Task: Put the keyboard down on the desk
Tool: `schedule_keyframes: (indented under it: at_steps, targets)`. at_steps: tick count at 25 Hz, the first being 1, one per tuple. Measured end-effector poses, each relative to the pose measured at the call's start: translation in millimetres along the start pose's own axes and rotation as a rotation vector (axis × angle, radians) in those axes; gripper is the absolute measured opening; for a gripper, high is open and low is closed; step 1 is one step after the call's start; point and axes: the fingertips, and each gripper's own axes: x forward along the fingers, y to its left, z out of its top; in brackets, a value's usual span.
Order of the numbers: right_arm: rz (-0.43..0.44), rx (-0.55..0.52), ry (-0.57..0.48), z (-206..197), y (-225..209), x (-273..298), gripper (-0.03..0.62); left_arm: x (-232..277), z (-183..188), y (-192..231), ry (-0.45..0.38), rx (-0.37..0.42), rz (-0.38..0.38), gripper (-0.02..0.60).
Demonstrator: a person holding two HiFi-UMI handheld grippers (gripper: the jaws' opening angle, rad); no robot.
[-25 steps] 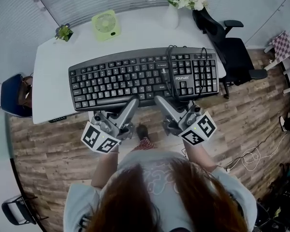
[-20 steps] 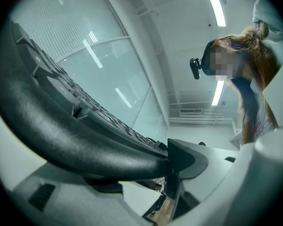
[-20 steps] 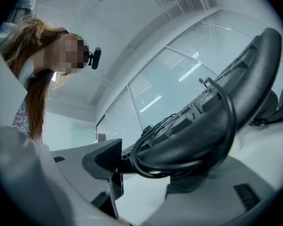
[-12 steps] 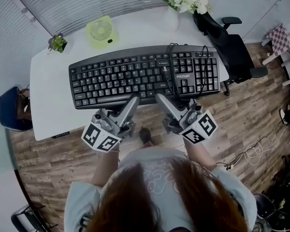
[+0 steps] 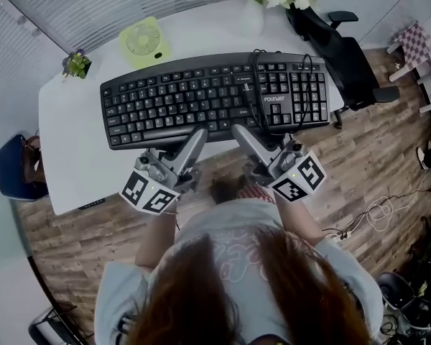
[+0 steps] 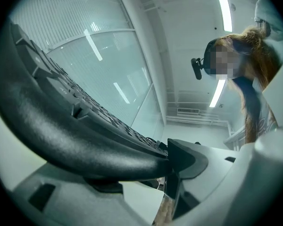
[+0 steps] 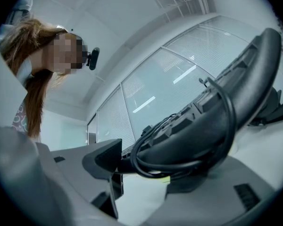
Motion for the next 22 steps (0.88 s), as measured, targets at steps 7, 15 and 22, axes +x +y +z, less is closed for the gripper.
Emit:
schedule_keyframes:
  at_steps: [7, 15, 22]
  targets:
    - [-0.009, 0.014, 0.029, -4, -2, -5, 0.295, -2, -8, -1, 0.011, -0.03, 0.022, 0.279]
    - [-0.037, 0.063, 0.074, -27, -27, 8, 0.295, 2, -26, 29, 0.051, -0.081, 0.068, 0.279]
    - [-0.067, 0.088, 0.098, -50, -54, 7, 0.295, 8, -54, 50, 0.08, -0.12, 0.085, 0.279]
